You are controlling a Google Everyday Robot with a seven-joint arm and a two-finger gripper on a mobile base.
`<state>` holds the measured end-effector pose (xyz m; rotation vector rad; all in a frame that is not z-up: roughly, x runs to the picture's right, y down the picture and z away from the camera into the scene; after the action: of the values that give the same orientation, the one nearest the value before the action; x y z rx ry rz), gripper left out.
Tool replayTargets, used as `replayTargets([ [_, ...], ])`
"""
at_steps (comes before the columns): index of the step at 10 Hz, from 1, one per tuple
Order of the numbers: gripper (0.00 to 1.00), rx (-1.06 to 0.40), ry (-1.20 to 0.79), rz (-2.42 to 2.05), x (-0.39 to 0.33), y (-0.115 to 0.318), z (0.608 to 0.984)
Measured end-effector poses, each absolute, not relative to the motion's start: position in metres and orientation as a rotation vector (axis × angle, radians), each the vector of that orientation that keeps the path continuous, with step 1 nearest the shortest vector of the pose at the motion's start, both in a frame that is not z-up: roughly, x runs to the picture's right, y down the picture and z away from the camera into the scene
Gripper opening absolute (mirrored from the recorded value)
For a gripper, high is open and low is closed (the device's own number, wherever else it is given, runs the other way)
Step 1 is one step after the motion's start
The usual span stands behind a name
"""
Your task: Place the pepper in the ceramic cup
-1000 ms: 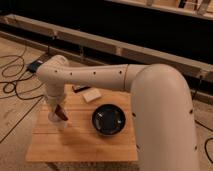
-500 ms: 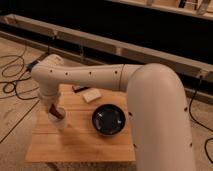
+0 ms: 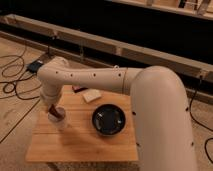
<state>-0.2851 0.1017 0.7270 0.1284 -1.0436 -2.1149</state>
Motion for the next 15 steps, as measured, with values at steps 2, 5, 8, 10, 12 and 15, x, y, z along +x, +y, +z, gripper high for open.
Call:
replayTargets([
  [2,0.00,0.186,-1.060,-2.089,-0.2825,0.1012,0.7347],
  [5,0.21,0.229,-1.076,-2.070,-0.2796,0.1026,0.7379],
  [8,0.51,0.272,-1.089,-2.058,-0.2789,0.1043,0.7318],
  [10,0.71,0.294,-1.089,-2.049,-0.2777,0.1046,0.7301],
  [12,0.80,0.320,-1.081,-2.035,-0.2764,0.1036,0.7305],
  [15,0.80,0.343,-1.070,-2.024,-0.2750,0.1040,0.7334],
])
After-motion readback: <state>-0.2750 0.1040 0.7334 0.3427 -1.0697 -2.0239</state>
